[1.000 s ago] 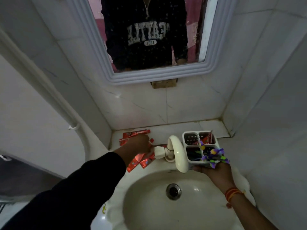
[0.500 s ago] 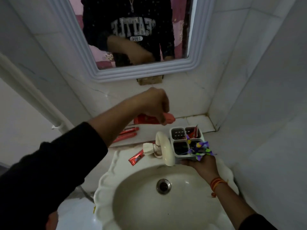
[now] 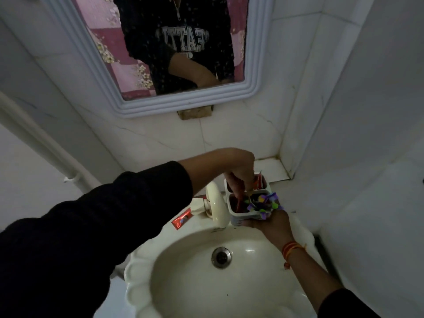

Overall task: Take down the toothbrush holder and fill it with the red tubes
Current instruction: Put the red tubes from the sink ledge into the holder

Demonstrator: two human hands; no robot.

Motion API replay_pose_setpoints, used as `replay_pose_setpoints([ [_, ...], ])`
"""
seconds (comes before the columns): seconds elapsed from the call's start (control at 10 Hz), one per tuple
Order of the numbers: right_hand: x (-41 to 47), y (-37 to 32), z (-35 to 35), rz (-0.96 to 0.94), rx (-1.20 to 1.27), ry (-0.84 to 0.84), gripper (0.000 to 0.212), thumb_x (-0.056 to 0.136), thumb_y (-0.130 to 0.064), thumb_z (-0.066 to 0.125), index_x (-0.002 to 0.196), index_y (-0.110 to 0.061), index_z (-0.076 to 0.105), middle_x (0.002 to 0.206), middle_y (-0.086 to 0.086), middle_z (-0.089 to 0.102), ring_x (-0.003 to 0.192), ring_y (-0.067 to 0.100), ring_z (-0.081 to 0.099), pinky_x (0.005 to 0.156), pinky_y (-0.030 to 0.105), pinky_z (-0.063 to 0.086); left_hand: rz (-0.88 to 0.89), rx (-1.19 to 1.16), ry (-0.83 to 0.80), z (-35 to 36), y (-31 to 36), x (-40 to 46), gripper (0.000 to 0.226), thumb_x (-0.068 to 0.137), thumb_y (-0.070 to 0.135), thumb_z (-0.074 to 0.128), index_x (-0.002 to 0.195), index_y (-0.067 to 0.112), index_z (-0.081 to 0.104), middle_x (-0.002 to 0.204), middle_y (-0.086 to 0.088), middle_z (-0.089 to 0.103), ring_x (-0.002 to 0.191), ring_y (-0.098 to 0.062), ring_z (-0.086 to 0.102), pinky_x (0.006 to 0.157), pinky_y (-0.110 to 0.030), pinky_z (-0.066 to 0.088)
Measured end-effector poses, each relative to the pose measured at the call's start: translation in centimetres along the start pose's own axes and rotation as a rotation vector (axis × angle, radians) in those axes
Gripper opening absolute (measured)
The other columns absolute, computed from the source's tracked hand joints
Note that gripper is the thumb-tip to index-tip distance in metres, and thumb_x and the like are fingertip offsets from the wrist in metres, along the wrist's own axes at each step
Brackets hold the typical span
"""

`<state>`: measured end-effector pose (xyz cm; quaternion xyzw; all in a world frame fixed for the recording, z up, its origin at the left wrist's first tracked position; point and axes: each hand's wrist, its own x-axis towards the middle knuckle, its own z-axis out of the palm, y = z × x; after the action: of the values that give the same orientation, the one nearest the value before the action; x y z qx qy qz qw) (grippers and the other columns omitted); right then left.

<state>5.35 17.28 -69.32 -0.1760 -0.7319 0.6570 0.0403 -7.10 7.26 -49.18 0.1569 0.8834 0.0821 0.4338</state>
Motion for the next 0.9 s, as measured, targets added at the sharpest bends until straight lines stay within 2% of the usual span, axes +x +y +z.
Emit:
replay_pose_setpoints([
  [0.1,0.1,0.4,-0.2,0.004,-0.070,0.026,0.076,0.046,0.002,0.095,0.114,-0.009,0.063,0.105,-0.005,0.073,0.090,-0.013,0.067,0.078,0.013,0.057,0.035,-0.265,0.144,-1.6,-2.6,-0.2,0.023,0.089,0.013,0.073,0.099,-0.008,0.072,0.087,-0.017,0.081,0.075,-0.021,0.080,0.064,-0.027,0.065],
  [0.2,0.0,0.6,-0.3,0.008,-0.109,0.024,0.075,0.045,-0.004,0.097,0.112,-0.014,0.066,0.105,-0.008,0.074,0.092,-0.015,0.065,0.076,0.004,0.051,-0.009,-0.303,0.372,-1.9,-6.9,-0.1,0.020,0.091,0.012,0.068,0.103,-0.002,0.075,0.097,-0.014,0.081,0.072,-0.020,0.076,0.061,-0.024,0.063],
  [0.3,-0.1,0.5,-0.2,-0.013,-0.138,0.029,0.073,0.046,-0.005,0.098,0.112,-0.012,0.067,0.104,-0.008,0.073,0.088,-0.020,0.063,0.072,-0.002,0.048,-0.153,-0.127,0.480,0.0,-13.8,1.9,0.015,0.084,0.007,0.067,0.096,0.001,0.075,0.099,-0.012,0.079,0.069,-0.020,0.068,0.060,-0.029,0.059],
  [0.4,-0.2,0.4,-0.3,-0.017,-0.165,0.029,0.073,0.046,-0.010,0.098,0.113,-0.012,0.068,0.106,-0.006,0.074,0.094,-0.012,0.064,0.079,0.005,0.050,-0.209,0.054,0.366,3.1,-17.0,2.1,0.013,0.083,0.016,0.074,0.093,0.010,0.068,0.099,-0.008,0.076,0.077,-0.019,0.067,0.070,-0.028,0.058],
  [0.5,-0.3,0.2,-0.2,-0.016,-0.170,0.032,0.075,0.046,-0.012,0.098,0.114,-0.013,0.067,0.109,-0.003,0.074,0.103,0.009,0.066,0.091,0.028,0.050,-0.209,0.228,0.305,7.1,-19.8,3.6,0.042,0.083,0.043,0.074,0.106,0.008,0.076,0.098,-0.005,0.074,0.092,-0.022,0.069,0.086,-0.031,0.057],
  [0.6,-0.2,0.1,-0.1,-0.029,-0.181,0.032,0.076,0.046,-0.016,0.098,0.115,-0.015,0.066,0.110,-0.004,0.074,0.106,0.012,0.066,0.093,0.032,0.050,-0.222,0.128,0.343,9.3,-20.3,4.0,0.047,0.074,0.044,0.081,0.102,0.007,0.075,0.078,-0.004,0.066,0.078,-0.023,0.069,0.079,-0.032,0.061],
  [0.7,-0.3,0.1,0.0,-0.038,-0.191,0.032,0.077,0.048,-0.015,0.098,0.118,-0.013,0.065,0.112,-0.001,0.073,0.108,0.014,0.066,0.095,0.033,0.050,-0.197,0.022,0.372,10.3,-21.1,4.2,0.039,0.076,0.033,0.081,0.105,0.008,0.074,0.096,-0.011,0.074,0.086,-0.025,0.074,0.078,-0.035,0.063],
  [0.8,-0.2,0.1,0.0,-0.037,-0.179,0.032,0.078,0.048,-0.015,0.098,0.118,-0.012,0.065,0.113,0.000,0.073,0.108,0.014,0.066,0.094,0.031,0.050,-0.144,0.006,0.435,9.8,-22.2,3.9,0.034,0.083,0.028,0.076,0.111,0.009,0.076,0.109,-0.013,0.075,0.099,-0.028,0.071,0.084,-0.035,0.057],
  [0.9,-0.2,0.1,0.0,-0.033,-0.167,0.030,0.079,0.047,-0.014,0.098,0.119,-0.012,0.065,0.114,0.001,0.073,0.109,0.015,0.065,0.094,0.032,0.049,-0.113,-0.070,0.476,7.9,-23.2,3.3,0.027,0.083,0.025,0.079,0.106,0.009,0.081,0.123,-0.008,0.074,0.113,-0.025,0.069,0.093,-0.035,0.056],
])
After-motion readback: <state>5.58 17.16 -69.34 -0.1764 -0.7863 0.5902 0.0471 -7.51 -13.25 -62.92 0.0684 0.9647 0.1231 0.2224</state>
